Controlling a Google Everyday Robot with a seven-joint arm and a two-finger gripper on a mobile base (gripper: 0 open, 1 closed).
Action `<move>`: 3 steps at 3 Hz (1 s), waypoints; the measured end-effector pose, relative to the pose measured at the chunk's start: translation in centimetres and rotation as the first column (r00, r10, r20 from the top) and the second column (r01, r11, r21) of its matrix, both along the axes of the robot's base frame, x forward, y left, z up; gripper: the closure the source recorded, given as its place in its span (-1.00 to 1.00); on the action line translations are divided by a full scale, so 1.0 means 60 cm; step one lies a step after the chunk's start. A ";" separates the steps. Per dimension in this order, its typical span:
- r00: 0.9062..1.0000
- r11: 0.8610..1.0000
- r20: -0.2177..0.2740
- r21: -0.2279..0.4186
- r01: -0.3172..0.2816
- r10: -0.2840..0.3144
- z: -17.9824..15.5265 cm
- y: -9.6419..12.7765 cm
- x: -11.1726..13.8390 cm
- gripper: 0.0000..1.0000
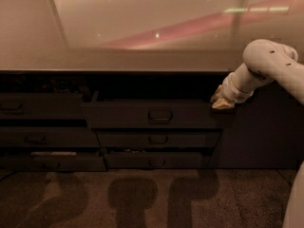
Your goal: Open top drawer
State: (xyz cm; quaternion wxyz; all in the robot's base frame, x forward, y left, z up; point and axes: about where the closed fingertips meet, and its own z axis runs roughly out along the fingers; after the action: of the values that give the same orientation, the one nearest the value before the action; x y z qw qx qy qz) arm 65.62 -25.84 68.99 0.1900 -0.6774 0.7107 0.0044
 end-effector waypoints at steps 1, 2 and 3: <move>0.994 0.998 0.106 -0.046 0.032 -0.027 0.053 -0.035 -0.032 1.00; 0.983 0.996 0.183 -0.074 0.041 -0.027 0.091 -0.048 -0.060 1.00; 0.983 0.996 0.183 -0.074 0.041 -0.027 0.090 -0.048 -0.060 1.00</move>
Offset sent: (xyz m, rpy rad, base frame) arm -0.0123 -0.0144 0.0209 -0.0299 -0.0672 -0.0234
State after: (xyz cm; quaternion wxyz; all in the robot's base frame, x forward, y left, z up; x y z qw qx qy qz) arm 62.01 -28.72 74.41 0.2278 -0.6696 0.7014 -0.0883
